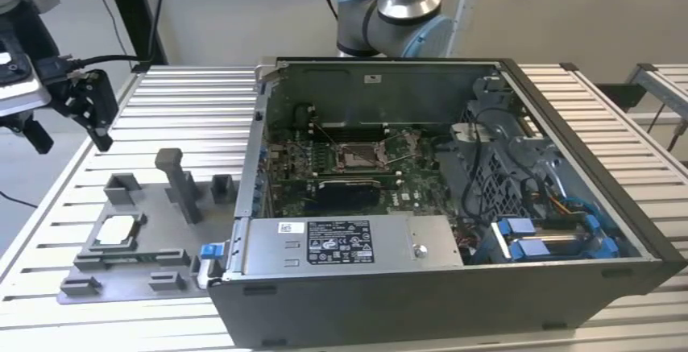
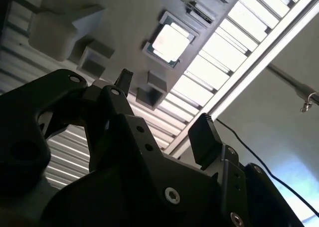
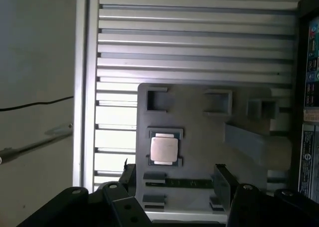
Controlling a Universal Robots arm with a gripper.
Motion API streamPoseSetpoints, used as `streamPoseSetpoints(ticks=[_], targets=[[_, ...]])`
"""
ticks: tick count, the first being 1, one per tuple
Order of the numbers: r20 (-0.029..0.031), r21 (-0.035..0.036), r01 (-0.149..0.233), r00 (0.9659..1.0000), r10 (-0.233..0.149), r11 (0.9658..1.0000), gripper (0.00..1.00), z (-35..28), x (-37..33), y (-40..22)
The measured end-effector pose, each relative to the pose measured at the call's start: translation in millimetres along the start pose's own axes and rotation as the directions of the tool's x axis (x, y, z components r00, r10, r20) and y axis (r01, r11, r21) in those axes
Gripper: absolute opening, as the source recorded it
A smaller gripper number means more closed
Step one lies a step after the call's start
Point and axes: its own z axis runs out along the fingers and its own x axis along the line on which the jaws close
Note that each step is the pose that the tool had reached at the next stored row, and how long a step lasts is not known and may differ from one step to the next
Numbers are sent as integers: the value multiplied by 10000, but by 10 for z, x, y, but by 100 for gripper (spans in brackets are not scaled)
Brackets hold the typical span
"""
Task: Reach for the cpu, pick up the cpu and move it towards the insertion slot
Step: 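Pick up the cpu and move it towards the insertion slot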
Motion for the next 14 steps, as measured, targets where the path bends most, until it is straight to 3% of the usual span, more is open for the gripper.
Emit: streamPoseSetpoints(ticks=[14], targets=[[-15,-20,0,10000,0,10000,100,181,0,-7]])
